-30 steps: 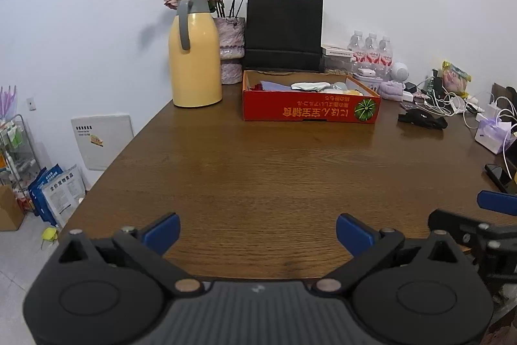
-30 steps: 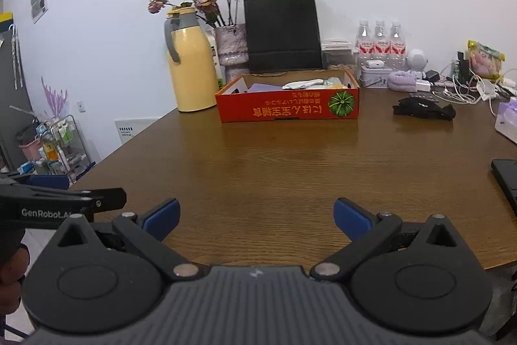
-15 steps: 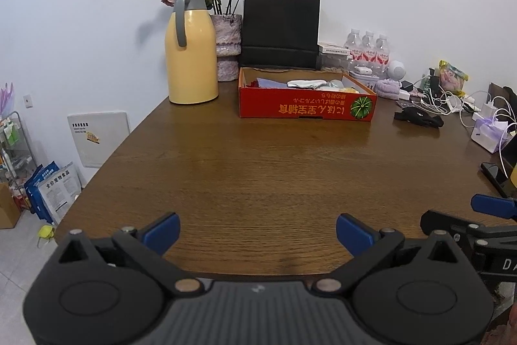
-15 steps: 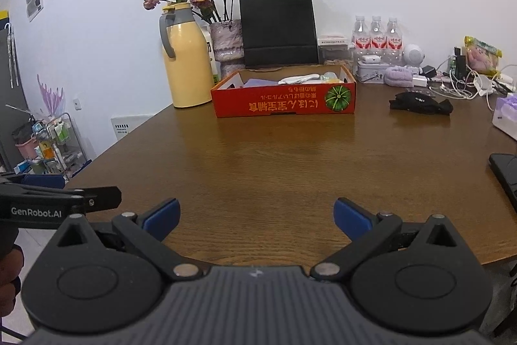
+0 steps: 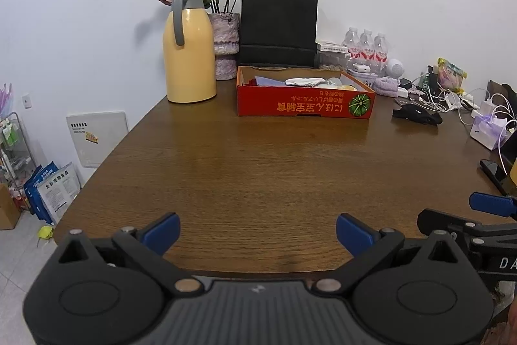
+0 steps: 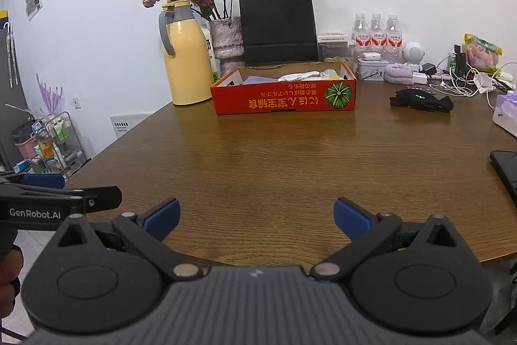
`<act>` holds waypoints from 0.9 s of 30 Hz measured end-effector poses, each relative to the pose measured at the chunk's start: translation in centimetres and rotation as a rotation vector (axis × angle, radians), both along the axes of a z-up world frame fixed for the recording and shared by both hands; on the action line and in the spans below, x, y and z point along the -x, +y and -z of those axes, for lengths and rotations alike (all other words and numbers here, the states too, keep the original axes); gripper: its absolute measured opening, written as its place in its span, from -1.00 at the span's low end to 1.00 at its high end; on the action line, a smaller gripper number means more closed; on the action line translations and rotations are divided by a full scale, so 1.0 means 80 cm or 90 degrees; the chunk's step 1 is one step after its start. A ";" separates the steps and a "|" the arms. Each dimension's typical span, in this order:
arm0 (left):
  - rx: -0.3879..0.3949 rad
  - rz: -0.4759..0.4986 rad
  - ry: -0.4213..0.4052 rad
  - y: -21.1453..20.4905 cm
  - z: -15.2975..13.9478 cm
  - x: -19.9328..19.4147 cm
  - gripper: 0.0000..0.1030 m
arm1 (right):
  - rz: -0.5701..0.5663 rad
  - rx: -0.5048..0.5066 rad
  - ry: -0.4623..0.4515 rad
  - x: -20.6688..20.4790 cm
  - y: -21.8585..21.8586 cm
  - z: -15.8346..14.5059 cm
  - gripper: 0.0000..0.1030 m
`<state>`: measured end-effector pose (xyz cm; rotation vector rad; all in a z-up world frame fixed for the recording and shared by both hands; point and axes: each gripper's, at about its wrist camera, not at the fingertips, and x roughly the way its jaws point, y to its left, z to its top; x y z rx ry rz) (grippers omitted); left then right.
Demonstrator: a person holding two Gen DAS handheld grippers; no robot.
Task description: Organize objects
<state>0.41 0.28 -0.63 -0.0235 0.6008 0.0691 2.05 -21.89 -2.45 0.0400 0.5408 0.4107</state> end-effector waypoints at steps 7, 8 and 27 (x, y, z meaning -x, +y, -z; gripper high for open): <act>-0.003 0.003 0.000 -0.003 0.000 0.001 1.00 | 0.001 0.000 0.000 -0.001 -0.001 0.000 1.00; -0.005 0.005 0.000 -0.003 0.000 0.001 1.00 | 0.000 -0.001 -0.001 -0.001 -0.001 0.000 1.00; -0.003 0.020 0.001 -0.007 0.001 0.002 1.00 | -0.010 0.006 0.001 0.000 0.007 0.002 1.00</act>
